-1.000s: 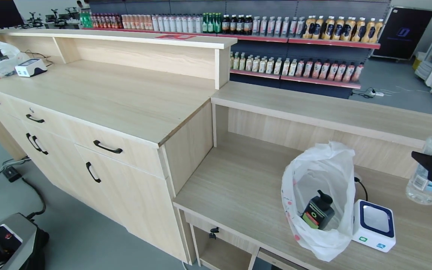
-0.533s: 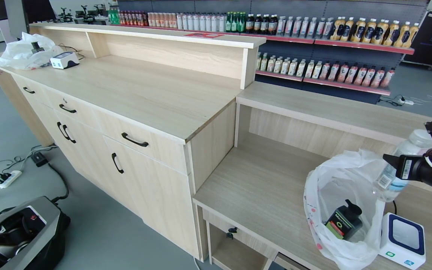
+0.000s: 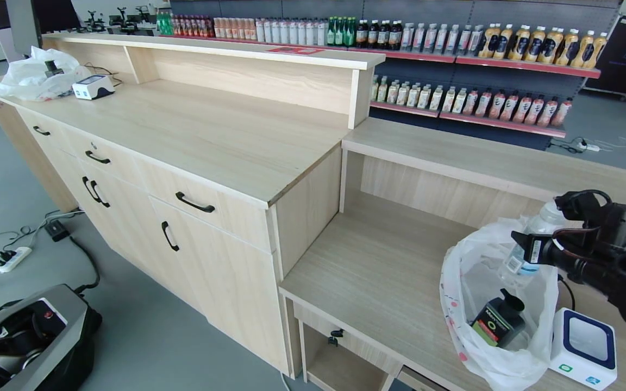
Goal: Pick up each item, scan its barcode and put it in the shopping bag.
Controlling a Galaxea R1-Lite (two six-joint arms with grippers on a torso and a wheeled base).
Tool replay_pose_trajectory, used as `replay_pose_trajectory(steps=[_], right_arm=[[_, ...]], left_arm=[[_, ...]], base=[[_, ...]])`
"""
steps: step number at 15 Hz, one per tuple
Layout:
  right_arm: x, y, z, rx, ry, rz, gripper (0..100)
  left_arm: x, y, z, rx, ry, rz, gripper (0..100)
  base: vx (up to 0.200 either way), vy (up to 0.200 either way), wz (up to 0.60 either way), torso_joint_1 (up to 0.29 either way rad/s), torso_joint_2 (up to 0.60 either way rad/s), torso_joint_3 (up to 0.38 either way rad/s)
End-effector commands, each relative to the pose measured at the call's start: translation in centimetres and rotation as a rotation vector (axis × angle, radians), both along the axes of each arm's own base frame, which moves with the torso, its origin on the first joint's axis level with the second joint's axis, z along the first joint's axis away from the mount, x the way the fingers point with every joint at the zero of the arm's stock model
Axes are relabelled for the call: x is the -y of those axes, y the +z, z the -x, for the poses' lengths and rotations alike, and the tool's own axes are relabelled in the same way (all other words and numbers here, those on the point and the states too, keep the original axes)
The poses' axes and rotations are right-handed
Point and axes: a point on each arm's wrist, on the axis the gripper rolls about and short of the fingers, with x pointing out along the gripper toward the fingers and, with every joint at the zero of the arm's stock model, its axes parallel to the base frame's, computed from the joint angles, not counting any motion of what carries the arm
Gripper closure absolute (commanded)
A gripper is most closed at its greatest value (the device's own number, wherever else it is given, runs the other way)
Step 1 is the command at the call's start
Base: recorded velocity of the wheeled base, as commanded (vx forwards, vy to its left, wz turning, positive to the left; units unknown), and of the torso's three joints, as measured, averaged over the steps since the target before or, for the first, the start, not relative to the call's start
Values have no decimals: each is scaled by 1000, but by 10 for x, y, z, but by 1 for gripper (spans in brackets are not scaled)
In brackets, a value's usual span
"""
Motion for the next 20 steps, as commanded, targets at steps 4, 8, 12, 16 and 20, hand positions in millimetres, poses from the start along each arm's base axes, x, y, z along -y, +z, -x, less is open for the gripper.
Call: replay_pose_trajectory(steps=[4,8,12,16,20], right_arm=[[-11,-37,-25,-1,43,0,100],[-13,-48,-32,-20,50,-4,100],[-13,-56,-46,20,71,-4,100],[-12,-61,-64,53,85,-3,100],[-17,-68,-69,54,101,-6,100]], left_arm=[[0,0,0,-1,0,0,0],[0,0,0,-1,0,0,0],[0,0,0,-1,0,0,0],[0,0,0,-1,0,0,0],[0,0,0,-1,0,0,0]], base=[[0,0,0,0,0,0],[0,0,0,0,0,0],[0,0,0,0,0,0],[0,0,0,0,0,0],[0,0,0,0,0,0]])
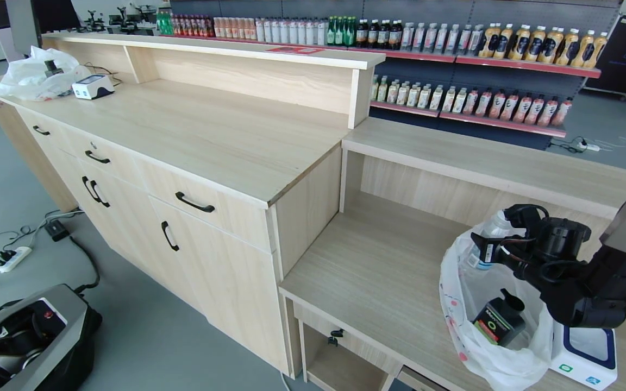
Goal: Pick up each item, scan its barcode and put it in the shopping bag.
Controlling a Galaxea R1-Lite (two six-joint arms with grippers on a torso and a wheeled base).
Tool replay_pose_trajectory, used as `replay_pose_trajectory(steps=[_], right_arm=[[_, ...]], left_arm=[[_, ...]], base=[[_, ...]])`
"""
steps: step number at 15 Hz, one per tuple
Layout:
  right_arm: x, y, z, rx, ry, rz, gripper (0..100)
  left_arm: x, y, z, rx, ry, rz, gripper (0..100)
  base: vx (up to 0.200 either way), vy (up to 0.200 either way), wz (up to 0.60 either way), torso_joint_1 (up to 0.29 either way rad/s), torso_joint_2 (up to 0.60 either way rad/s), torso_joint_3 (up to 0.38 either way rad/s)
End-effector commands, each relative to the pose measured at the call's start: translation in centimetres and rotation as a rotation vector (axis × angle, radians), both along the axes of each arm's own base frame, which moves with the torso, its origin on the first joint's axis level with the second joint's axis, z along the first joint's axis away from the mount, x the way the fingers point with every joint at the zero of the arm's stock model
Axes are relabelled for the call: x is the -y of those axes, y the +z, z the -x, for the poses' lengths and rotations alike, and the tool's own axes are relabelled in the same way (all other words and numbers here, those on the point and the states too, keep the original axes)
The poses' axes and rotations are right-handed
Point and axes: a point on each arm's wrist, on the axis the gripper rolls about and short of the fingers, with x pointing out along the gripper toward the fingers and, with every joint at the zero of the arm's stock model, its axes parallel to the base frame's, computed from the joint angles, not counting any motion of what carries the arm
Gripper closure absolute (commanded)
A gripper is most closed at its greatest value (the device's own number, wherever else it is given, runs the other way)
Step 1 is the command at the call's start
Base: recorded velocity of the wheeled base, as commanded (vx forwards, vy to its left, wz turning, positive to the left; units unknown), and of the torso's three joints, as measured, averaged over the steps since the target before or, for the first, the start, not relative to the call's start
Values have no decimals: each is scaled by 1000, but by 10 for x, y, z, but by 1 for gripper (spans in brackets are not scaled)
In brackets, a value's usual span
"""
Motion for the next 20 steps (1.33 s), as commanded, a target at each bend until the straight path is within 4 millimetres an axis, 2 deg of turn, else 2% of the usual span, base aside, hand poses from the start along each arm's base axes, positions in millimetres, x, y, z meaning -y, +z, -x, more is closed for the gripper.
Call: replay_pose_trajectory(steps=[1,11,20], right_arm=[[-7,-8,-3,-16,22,-1,100],[-15,-12,-10,-7,44,-1,100],[-15,-17,-10,-24,47,1,100]], left_arm=[[0,0,0,-1,0,0,0],[0,0,0,-1,0,0,0],[0,0,0,-1,0,0,0]], base=[[0,0,0,0,0,0],[0,0,0,0,0,0],[0,0,0,0,0,0]])
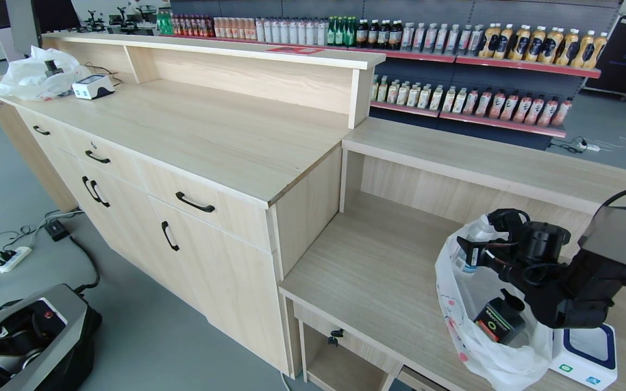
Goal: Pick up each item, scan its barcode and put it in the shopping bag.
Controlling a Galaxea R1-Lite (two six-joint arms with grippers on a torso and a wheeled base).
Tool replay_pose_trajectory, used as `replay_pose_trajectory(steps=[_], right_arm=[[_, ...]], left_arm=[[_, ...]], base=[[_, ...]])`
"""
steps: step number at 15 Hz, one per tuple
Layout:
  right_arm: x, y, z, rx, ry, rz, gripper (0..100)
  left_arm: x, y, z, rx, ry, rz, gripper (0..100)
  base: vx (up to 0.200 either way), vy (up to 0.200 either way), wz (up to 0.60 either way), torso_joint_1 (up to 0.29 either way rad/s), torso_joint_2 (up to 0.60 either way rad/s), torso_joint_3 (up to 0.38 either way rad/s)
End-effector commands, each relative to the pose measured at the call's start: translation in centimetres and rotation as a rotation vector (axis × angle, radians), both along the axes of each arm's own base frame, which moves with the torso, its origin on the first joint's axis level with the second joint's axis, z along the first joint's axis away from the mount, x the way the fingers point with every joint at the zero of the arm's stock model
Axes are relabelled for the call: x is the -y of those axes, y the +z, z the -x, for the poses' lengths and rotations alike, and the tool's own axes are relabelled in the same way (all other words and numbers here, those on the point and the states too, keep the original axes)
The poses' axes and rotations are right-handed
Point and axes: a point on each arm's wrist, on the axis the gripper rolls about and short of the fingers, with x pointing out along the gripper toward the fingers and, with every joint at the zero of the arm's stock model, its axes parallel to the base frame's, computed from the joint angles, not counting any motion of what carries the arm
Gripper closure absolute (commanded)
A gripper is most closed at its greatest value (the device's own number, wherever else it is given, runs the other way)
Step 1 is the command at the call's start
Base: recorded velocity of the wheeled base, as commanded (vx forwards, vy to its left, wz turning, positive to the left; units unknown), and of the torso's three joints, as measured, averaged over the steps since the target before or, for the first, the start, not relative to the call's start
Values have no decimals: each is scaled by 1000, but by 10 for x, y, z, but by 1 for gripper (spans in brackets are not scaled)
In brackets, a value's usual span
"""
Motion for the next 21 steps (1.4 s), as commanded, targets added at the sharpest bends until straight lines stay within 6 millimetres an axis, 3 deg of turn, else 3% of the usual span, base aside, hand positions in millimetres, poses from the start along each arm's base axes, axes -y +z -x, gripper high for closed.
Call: replay_pose_trajectory(steps=[1,10,11,14,18,20,21], right_arm=[[0,-1,0,-6,0,1,100],[0,-6,0,-20,2,1,100],[0,-7,0,-21,2,3,0],[0,-6,-1,-15,2,2,0],[0,11,-3,32,26,-2,0],[-2,30,0,70,80,-1,0],[-3,49,3,105,109,6,0]], left_arm=[[0,0,0,-1,0,0,0],[0,0,0,-1,0,0,0],[0,0,0,-1,0,0,0],[0,0,0,-1,0,0,0],[0,0,0,-1,0,0,0],[0,0,0,-1,0,0,0],[0,0,0,-1,0,0,0]], base=[[0,0,0,0,0,0],[0,0,0,0,0,0],[0,0,0,0,0,0],[0,0,0,0,0,0],[0,0,0,0,0,0],[0,0,0,0,0,0],[0,0,0,0,0,0]])
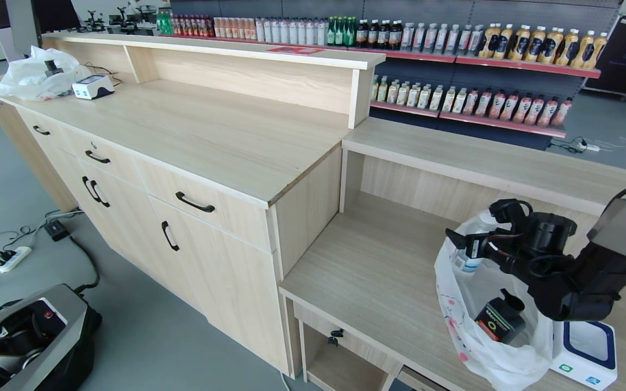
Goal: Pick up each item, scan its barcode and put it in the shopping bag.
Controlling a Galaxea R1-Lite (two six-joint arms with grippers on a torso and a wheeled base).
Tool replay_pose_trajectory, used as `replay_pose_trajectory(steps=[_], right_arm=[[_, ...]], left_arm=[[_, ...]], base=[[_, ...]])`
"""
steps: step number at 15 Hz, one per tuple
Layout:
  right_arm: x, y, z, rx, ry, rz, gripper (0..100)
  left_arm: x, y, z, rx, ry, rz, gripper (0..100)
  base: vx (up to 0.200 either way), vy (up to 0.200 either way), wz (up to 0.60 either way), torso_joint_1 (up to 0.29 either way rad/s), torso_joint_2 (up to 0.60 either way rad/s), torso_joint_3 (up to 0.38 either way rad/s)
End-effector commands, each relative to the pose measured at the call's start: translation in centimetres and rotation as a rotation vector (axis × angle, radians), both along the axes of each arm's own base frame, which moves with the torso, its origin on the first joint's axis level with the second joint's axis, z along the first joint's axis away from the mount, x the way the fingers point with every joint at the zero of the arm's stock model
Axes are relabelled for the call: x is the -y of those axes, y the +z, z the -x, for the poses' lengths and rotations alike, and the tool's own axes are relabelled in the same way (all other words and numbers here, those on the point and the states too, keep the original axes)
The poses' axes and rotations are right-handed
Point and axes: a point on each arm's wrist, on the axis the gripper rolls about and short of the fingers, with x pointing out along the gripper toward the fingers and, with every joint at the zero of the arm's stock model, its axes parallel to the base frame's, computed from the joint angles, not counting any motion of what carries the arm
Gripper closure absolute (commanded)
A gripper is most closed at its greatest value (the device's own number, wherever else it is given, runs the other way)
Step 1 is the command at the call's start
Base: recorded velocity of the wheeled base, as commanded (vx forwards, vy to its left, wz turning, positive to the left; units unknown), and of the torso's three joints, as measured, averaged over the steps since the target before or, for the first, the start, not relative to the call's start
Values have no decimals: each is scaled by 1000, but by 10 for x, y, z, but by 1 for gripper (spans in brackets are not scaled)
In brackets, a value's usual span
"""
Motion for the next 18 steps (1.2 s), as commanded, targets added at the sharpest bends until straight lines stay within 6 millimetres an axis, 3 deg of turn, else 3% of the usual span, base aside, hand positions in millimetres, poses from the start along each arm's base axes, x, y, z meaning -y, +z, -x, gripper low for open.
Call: replay_pose_trajectory(steps=[1,3,5,9,10,11,15,18], right_arm=[[-3,45,11,72,42,18,0],[-3,76,26,75,56,59,0],[-1,106,58,76,50,106,0],[2,135,137,76,26,131,0],[7,144,150,88,4,139,0],[19,159,176,93,-61,163,0],[48,183,252,69,-295,299,0],[68,175,277,-40,-485,281,0]], left_arm=[[0,0,0,-1,0,0,0],[0,0,0,-1,0,0,0],[0,0,0,-1,0,0,0],[0,0,0,-1,0,0,0],[0,0,0,-1,0,0,0],[0,0,0,-1,0,0,0],[0,0,0,-1,0,0,0],[0,0,0,-1,0,0,0]], base=[[0,0,0,0,0,0],[0,0,0,0,0,0],[0,0,0,0,0,0],[0,0,0,0,0,0],[0,0,0,0,0,0],[0,0,0,0,0,0],[0,0,-600,-2,0,8],[0,0,-600,7,4,2]])
